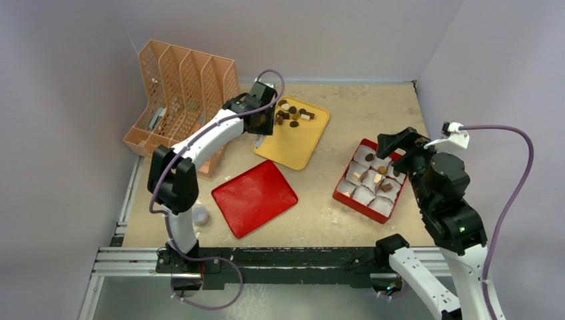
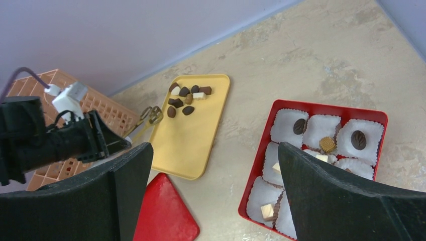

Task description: Pack the chocolate

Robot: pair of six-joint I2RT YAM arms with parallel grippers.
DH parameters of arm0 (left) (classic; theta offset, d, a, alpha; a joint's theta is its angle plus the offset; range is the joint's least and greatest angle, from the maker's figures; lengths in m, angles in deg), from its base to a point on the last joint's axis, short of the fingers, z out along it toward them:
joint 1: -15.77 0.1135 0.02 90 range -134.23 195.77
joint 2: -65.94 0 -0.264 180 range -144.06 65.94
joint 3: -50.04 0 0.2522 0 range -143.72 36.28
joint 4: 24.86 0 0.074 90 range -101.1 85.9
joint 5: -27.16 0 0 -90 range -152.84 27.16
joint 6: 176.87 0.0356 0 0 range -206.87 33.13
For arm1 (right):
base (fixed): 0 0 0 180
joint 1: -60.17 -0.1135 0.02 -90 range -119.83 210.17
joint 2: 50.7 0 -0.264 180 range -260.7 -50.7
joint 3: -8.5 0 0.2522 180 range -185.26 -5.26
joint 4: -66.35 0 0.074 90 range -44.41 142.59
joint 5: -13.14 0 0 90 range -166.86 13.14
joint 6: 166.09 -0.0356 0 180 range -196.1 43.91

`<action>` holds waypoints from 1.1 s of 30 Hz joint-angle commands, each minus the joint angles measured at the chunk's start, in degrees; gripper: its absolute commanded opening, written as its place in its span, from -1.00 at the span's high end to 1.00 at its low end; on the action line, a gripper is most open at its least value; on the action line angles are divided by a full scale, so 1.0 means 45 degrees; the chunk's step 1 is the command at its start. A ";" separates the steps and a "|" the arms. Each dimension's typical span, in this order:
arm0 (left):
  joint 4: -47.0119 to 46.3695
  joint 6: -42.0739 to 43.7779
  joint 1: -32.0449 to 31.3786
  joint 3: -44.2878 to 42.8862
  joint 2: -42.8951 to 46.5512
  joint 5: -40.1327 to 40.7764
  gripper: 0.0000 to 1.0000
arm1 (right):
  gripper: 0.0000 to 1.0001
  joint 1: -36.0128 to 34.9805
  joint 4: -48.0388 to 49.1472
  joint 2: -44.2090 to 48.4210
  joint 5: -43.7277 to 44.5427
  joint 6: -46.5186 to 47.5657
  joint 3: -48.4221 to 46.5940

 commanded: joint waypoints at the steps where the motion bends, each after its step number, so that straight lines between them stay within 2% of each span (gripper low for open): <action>1: -0.0591 0.0097 0.0053 -0.0829 -0.0429 0.0130 0.33 | -0.92 -0.0017 0.0612 0.0035 -0.0026 -0.0153 0.0045; 21: -0.0906 0.0345 0.0053 -0.1160 -0.1524 -0.0812 0.23 | -0.92 -0.0025 0.0638 -0.0069 -0.0046 -0.0077 -0.0063; 33: -0.1132 0.0191 0.0071 -0.1809 -0.2277 -0.0499 0.22 | -0.92 -0.0042 0.0542 0.0078 -0.0044 -0.0153 0.0035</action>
